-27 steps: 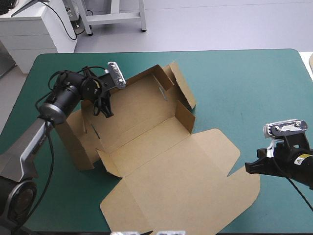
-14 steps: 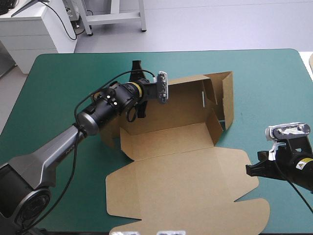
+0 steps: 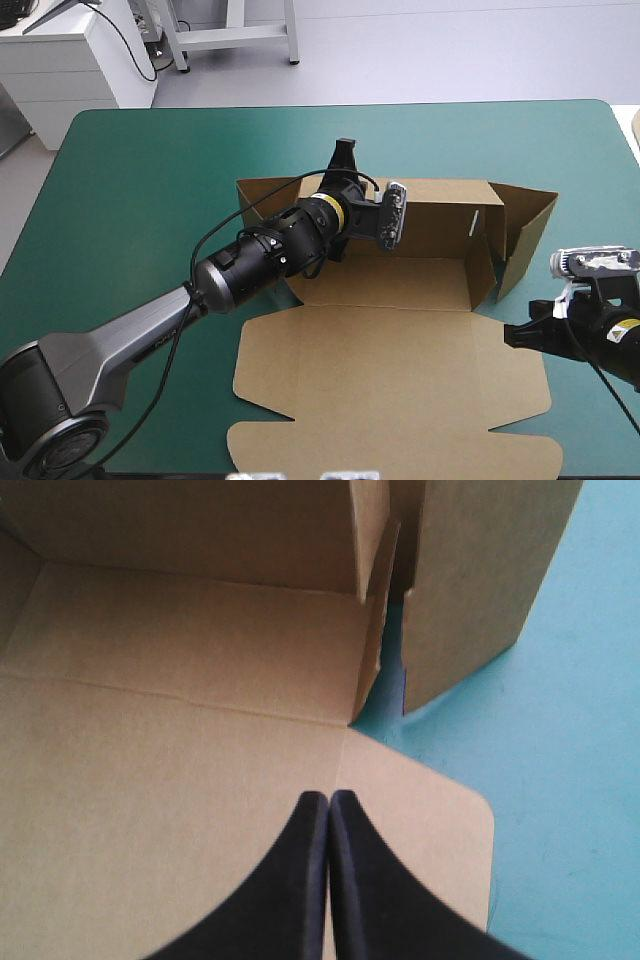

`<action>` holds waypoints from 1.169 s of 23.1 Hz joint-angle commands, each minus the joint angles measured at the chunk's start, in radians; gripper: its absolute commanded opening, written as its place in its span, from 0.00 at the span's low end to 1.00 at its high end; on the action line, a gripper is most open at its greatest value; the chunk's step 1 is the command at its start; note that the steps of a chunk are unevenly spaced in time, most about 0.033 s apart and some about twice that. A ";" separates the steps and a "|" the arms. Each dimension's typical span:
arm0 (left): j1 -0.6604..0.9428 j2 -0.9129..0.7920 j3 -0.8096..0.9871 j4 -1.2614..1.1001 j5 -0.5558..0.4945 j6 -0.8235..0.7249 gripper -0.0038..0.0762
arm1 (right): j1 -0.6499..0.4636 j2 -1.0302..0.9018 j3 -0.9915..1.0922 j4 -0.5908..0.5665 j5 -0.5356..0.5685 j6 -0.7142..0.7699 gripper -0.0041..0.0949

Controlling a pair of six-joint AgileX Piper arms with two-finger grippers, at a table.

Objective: Fold the box

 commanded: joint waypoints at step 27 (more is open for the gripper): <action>-0.155 0.028 0.150 0.740 0.056 -0.739 0.04 | -0.006 0.689 -0.584 -0.194 -0.158 0.157 0.02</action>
